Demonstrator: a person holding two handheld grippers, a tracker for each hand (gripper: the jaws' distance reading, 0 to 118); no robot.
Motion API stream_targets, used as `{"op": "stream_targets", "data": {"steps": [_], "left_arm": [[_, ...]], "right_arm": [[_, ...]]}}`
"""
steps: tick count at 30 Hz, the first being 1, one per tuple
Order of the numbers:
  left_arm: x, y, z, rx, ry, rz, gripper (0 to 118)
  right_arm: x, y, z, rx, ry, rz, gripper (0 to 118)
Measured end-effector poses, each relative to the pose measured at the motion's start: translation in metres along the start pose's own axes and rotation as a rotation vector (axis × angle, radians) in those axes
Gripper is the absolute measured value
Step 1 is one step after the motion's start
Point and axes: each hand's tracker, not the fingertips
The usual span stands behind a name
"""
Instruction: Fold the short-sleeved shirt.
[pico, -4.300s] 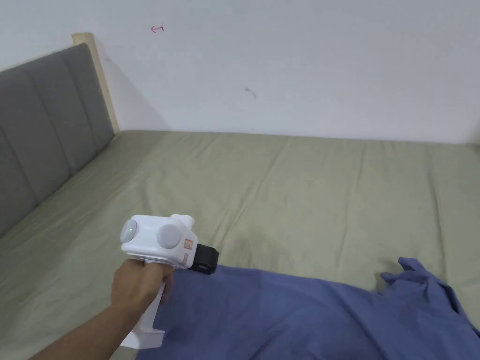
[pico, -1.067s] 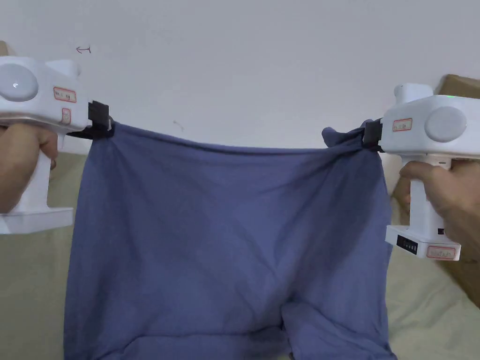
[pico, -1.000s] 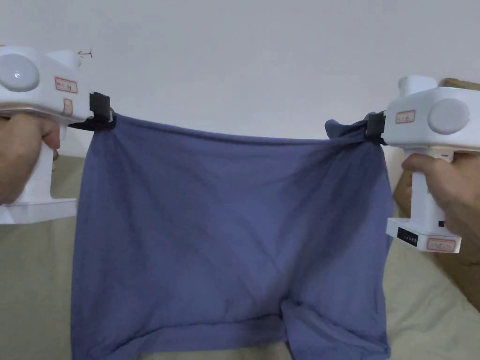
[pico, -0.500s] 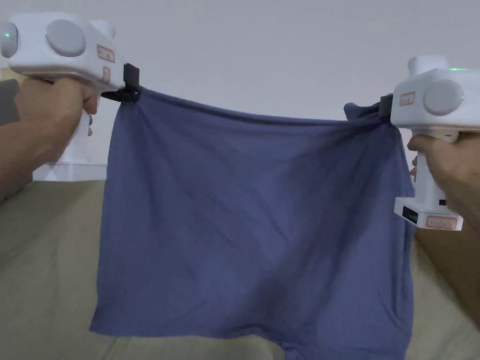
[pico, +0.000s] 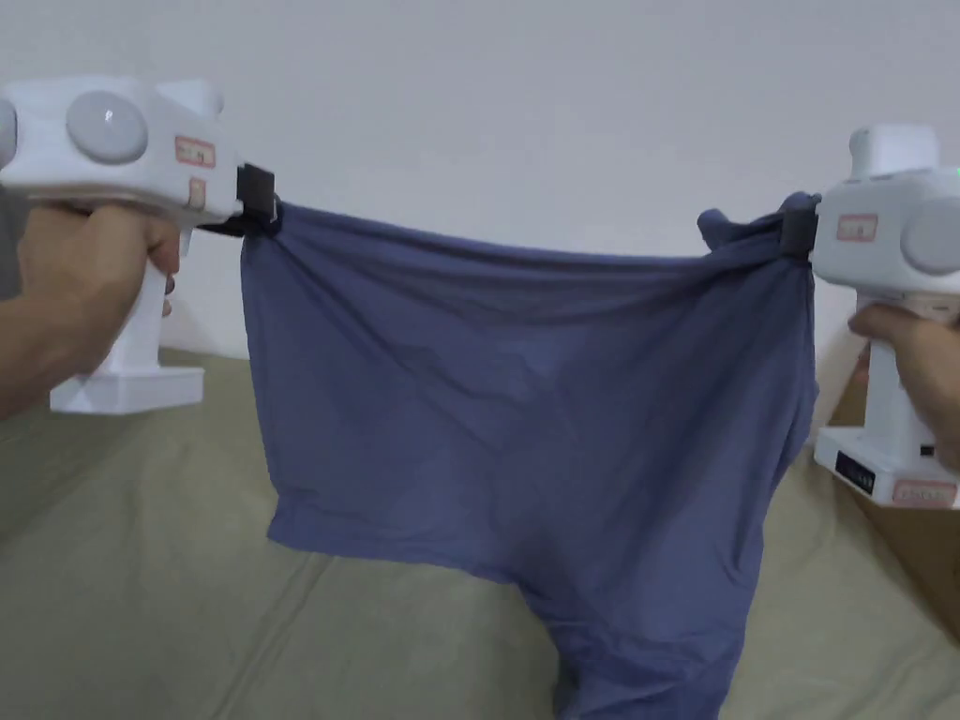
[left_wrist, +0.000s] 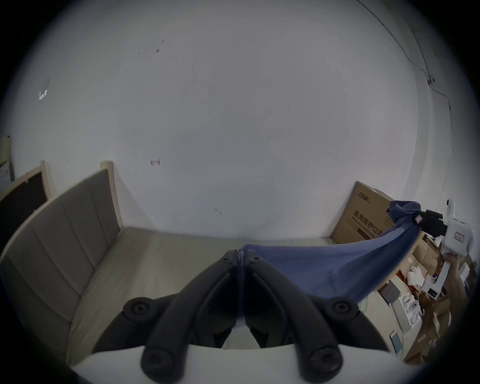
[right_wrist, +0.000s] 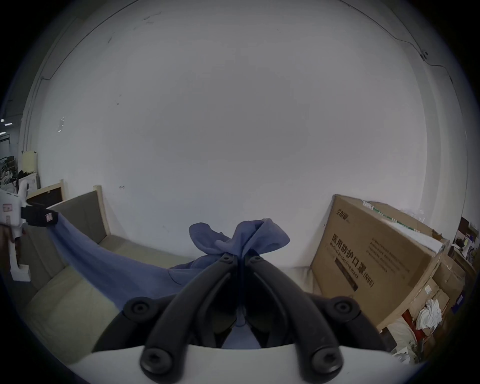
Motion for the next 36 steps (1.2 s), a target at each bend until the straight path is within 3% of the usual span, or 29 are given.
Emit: {"op": "stream_targets", "data": {"steps": [4,6,7,9,10,12,17,22,24,30,33,36], "left_arm": [[-0.018,-0.063,0.026,-0.08,-0.044,0.02,4],[-0.024,-0.096,0.042,-0.092,-0.04,0.0,4],[-0.027,-0.117,0.052,-0.106,-0.039,-0.008,4],[-0.034,-0.149,0.064,-0.167,-0.061,-0.038,4],[-0.036,-0.166,0.073,-0.196,-0.056,-0.032,4],[-0.039,-0.199,0.09,-0.242,-0.131,-0.023,4],[-0.044,-0.284,0.144,-0.291,-0.133,-0.02,4],[-0.052,-0.351,0.185,-0.401,-0.175,0.003,4],[-0.05,-0.376,0.204,-0.408,-0.162,-0.013,4],[-0.053,-0.403,0.242,-0.418,-0.196,0.064,4],[-0.055,-0.414,0.258,-0.427,-0.18,-0.004,4],[-0.054,-0.425,0.269,-0.446,-0.208,0.011,4]], "right_arm": [[-0.006,-0.058,0.044,-0.056,0.045,0.065,3],[-0.011,-0.09,0.071,-0.069,0.055,0.033,3],[-0.013,-0.109,0.084,-0.098,0.117,0.015,3],[-0.02,-0.145,0.105,-0.135,0.098,-0.008,3],[-0.023,-0.165,0.118,-0.165,0.156,-0.018,3],[-0.031,-0.202,0.138,-0.211,0.125,-0.001,3],[-0.043,-0.29,0.197,-0.362,0.213,-0.006,3],[-0.036,-0.367,0.241,-0.472,0.235,-0.005,3],[-0.034,-0.386,0.256,-0.522,0.256,0.023,3],[-0.025,-0.406,0.3,-0.548,0.28,-0.029,3],[-0.017,-0.412,0.31,-0.567,0.31,-0.04,3],[-0.014,-0.424,0.319,-0.596,0.327,-0.045,3]]}}
